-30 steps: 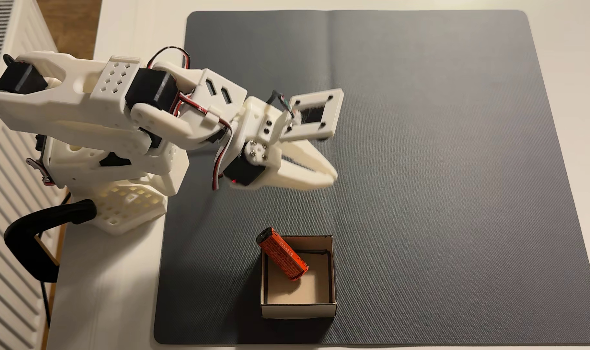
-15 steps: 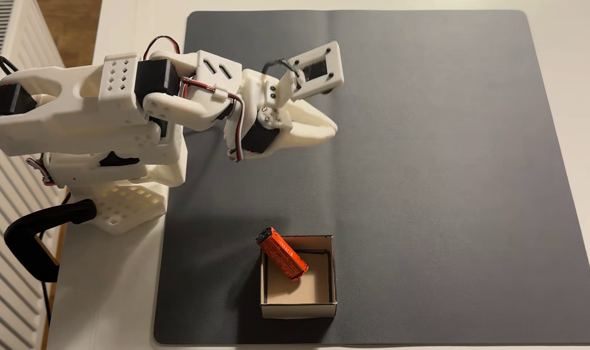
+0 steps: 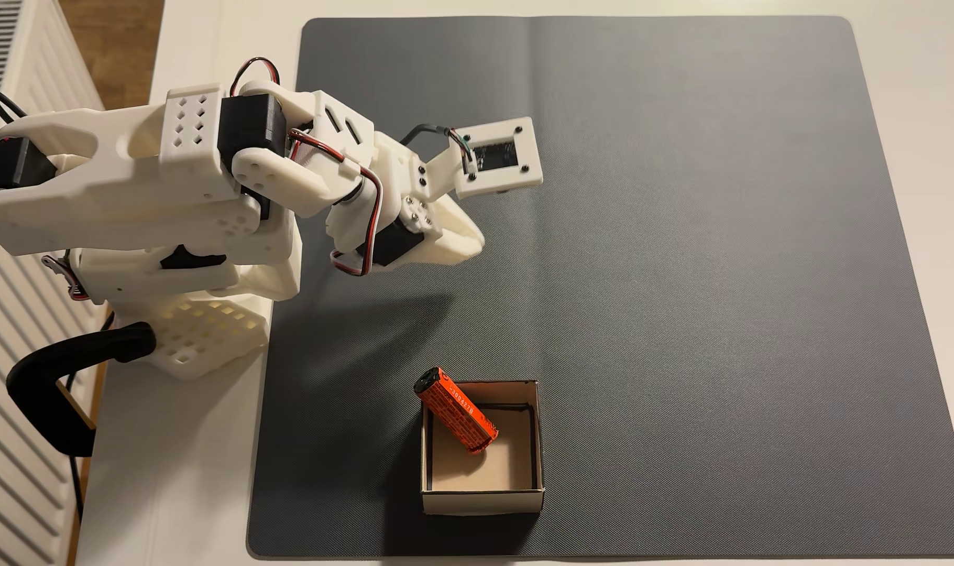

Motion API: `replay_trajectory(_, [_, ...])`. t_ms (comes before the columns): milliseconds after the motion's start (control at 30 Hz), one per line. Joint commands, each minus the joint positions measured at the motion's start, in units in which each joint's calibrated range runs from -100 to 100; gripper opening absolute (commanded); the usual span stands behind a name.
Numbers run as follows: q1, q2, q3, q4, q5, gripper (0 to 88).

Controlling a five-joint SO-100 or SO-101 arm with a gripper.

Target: Pick the red object and place it in the box

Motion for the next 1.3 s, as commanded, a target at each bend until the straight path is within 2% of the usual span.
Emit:
replay_trajectory(0, [-0.2, -0.4, 0.6, 4.2, 0.1, 0.7])
replay_trajectory(367, [0.4, -0.4, 0.6, 14.8, 0.4, 0.7])
replay_trajectory(1267, [0.3, -0.4, 0.6, 14.9, 0.5, 0.7])
